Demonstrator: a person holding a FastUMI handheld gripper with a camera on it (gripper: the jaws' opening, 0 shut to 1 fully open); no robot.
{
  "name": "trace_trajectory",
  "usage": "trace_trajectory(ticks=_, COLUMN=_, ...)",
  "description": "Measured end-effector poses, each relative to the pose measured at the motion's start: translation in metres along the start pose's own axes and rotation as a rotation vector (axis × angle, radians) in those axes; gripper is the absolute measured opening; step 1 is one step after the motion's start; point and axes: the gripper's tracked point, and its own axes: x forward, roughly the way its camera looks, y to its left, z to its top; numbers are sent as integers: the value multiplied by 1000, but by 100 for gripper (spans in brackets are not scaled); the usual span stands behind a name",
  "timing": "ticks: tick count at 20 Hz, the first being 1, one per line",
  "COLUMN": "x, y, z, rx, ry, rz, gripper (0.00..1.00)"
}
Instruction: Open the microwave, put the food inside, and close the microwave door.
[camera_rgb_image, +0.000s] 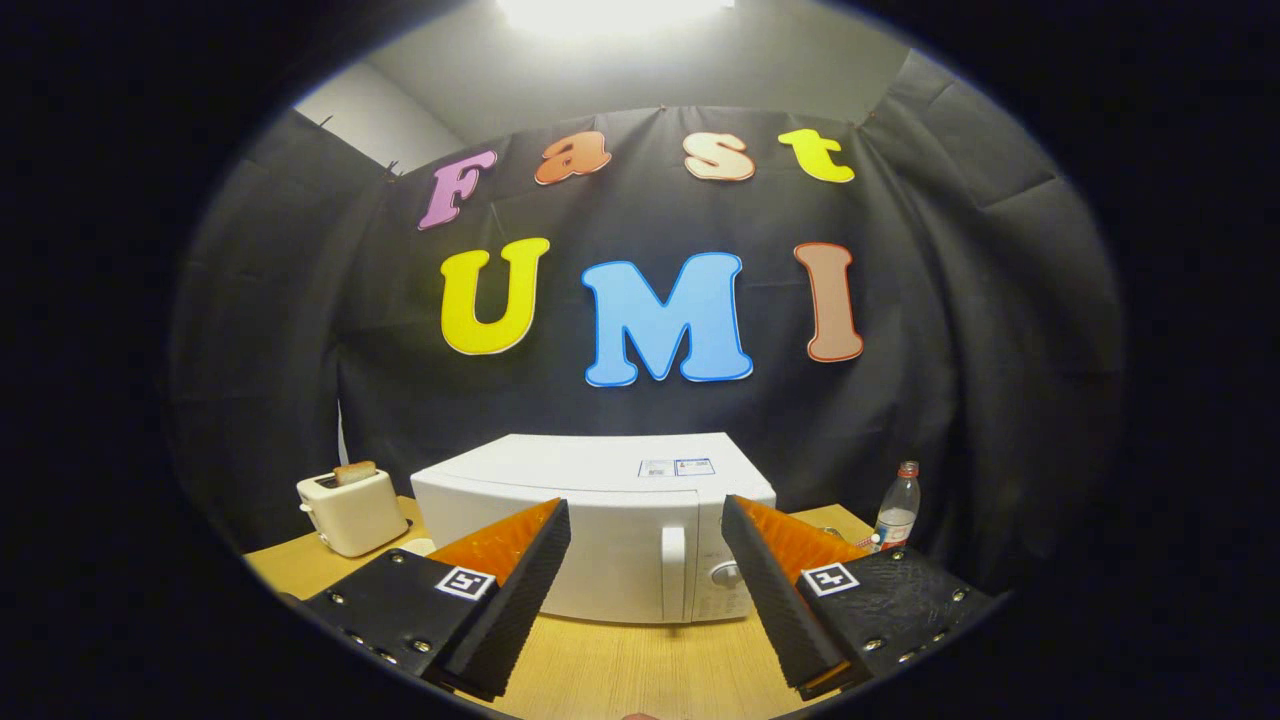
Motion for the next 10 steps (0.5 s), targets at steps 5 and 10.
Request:
trace_trajectory(ticks=5, x=44, y=-14, z=-34, rx=-10, ry=66, rz=-6, gripper=96)
trace_trajectory(ticks=10, x=79, y=-26, z=-77, rx=0, ry=144, rz=-19, gripper=96)
